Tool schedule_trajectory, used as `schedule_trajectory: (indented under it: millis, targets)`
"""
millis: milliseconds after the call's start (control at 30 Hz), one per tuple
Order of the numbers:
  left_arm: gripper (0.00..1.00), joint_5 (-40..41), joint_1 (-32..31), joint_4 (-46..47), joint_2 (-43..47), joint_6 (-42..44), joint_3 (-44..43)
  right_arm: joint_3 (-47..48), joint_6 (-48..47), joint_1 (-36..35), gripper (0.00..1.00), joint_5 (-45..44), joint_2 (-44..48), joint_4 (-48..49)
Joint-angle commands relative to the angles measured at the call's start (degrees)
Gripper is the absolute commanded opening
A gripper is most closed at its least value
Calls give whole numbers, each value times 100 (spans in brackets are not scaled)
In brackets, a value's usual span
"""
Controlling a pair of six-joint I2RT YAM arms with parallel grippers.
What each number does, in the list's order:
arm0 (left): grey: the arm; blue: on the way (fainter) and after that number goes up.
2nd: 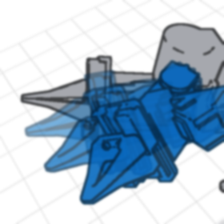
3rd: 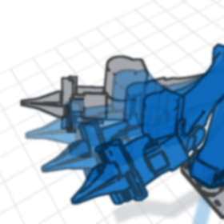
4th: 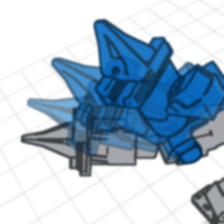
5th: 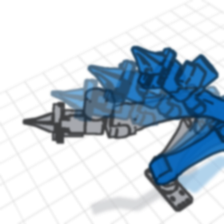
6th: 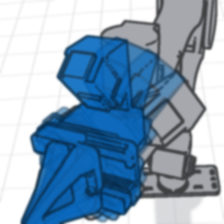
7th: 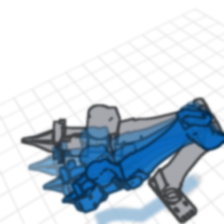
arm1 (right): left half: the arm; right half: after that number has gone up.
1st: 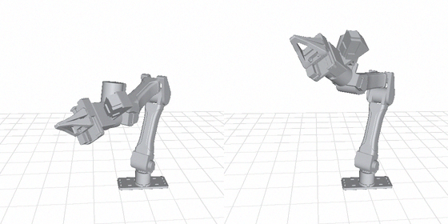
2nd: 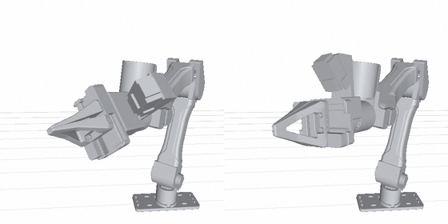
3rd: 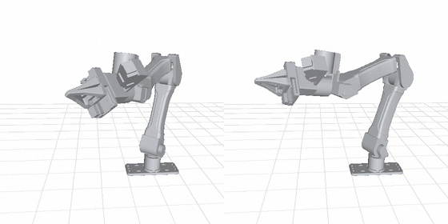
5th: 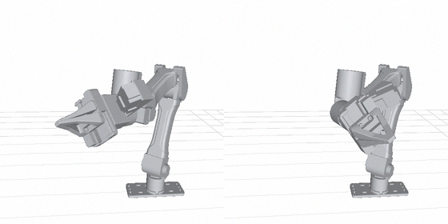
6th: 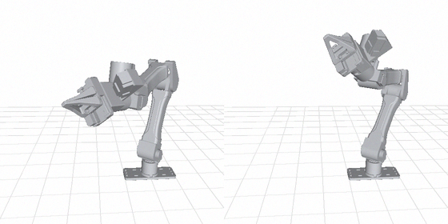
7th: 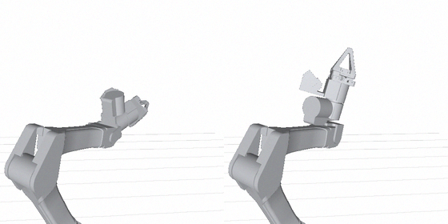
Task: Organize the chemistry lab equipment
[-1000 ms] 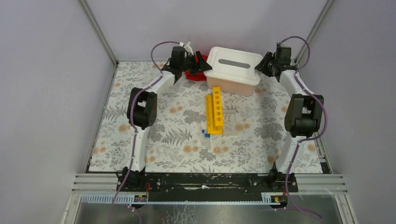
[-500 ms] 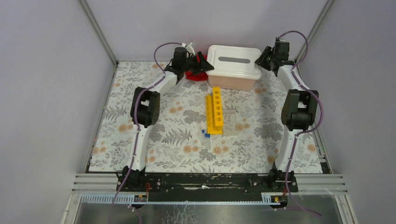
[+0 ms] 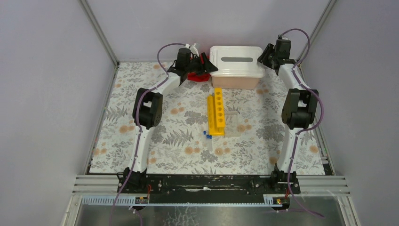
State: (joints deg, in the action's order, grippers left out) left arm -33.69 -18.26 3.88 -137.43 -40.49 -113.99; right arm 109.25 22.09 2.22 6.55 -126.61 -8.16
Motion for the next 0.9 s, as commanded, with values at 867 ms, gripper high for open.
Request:
schedule_trajectory:
  millis: [867]
  targets:
    - [75,223,77,91,273,215,-196,-554,-160,-46,66,-840,669,758]
